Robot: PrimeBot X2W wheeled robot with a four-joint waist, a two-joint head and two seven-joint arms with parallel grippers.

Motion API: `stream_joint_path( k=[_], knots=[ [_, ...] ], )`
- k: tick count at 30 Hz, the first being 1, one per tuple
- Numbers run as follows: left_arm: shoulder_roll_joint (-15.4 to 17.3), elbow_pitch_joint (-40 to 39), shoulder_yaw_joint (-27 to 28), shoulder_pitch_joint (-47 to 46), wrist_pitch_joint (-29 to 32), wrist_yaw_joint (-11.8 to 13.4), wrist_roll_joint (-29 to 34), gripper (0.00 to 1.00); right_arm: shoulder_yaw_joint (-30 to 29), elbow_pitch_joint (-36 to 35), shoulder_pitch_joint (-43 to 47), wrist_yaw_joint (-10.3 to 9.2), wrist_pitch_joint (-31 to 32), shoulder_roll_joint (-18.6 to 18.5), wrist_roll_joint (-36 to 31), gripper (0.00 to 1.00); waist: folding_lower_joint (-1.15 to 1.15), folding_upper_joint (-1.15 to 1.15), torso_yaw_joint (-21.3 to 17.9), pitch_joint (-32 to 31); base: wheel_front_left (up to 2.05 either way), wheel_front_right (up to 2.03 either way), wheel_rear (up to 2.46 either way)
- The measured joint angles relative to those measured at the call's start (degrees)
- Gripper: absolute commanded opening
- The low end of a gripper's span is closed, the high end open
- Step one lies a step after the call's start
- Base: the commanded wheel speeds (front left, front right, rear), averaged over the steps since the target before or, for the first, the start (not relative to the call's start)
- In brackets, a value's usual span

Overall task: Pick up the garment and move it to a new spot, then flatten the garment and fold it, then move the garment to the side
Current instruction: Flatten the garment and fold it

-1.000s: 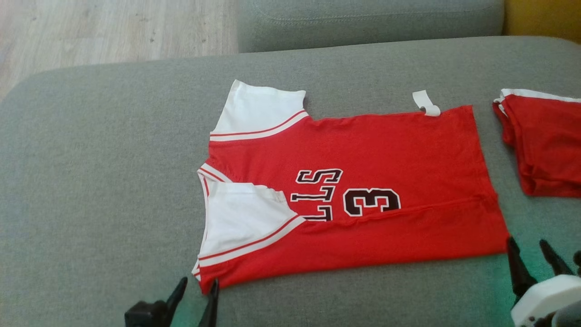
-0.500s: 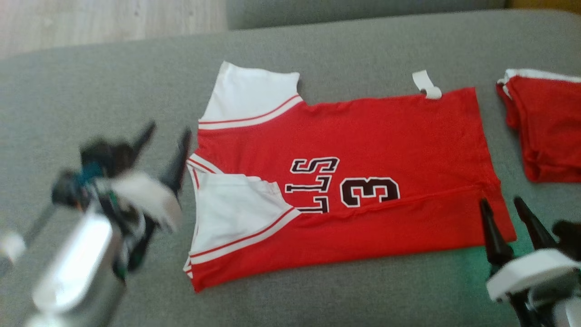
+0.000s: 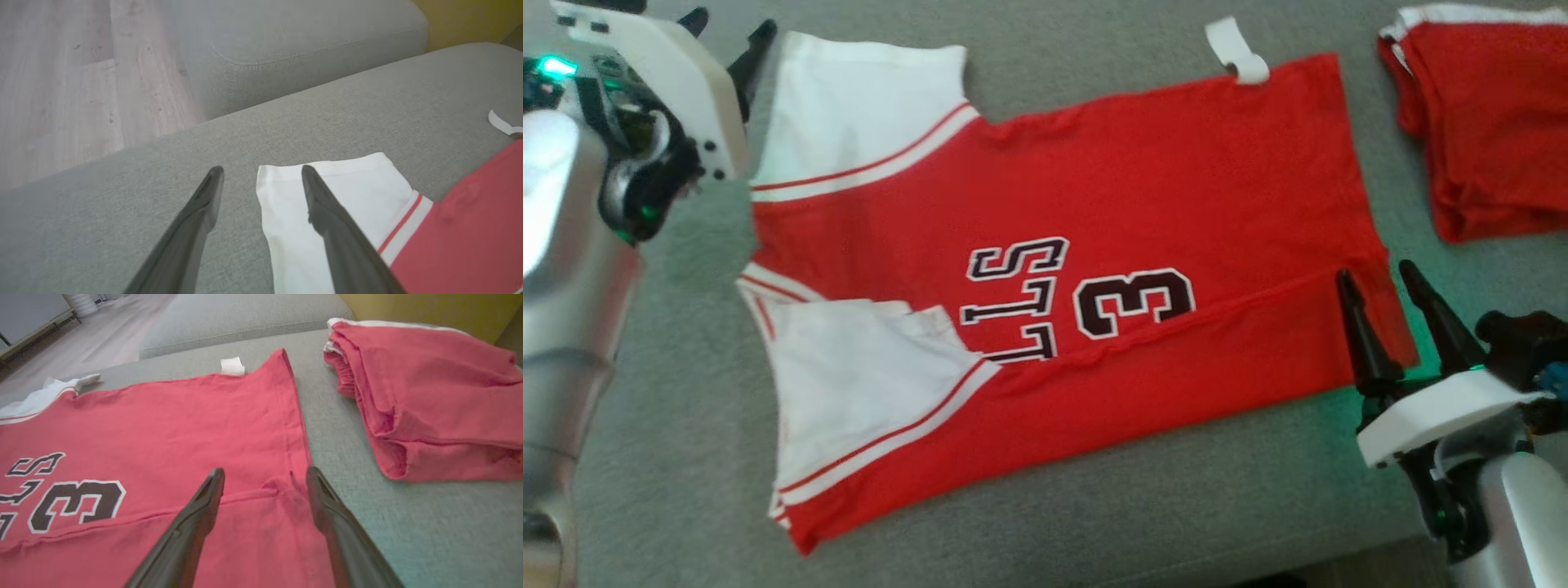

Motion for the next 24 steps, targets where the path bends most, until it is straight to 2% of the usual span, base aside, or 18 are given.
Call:
stream_joint_path(
  k=[6, 14, 24],
  knots=[
    [1.7, 5.4, -3.0, -3.3, 2.3, -0.4, -2.2, 1.0, 1.2, 0.4, -1.1, 0.0, -0.8, 0.2, 0.0, 1.0, -0.01, 0.0, -3.6, 3.3, 0.0, 0.0, 0.0],
    [4.5, 9.4, -6.0, -5.0, 1.7, -0.4, -3.1, 1.0, 1.6, 1.3, -2.3, 0.0, -1.9, 1.3, 0.0, 1.0, -0.02, 0.0, -6.9, 6.2, 0.0, 0.0, 0.0],
    [6.7, 10.1, -8.9, -7.8, 2.8, -0.4, -4.1, 1.0, 1.2, 2.2, -2.4, 0.0, -2.5, 1.8, 0.0, 1.0, -0.02, 0.0, -9.1, 7.9, 0.0, 0.0, 0.0]
  ],
)
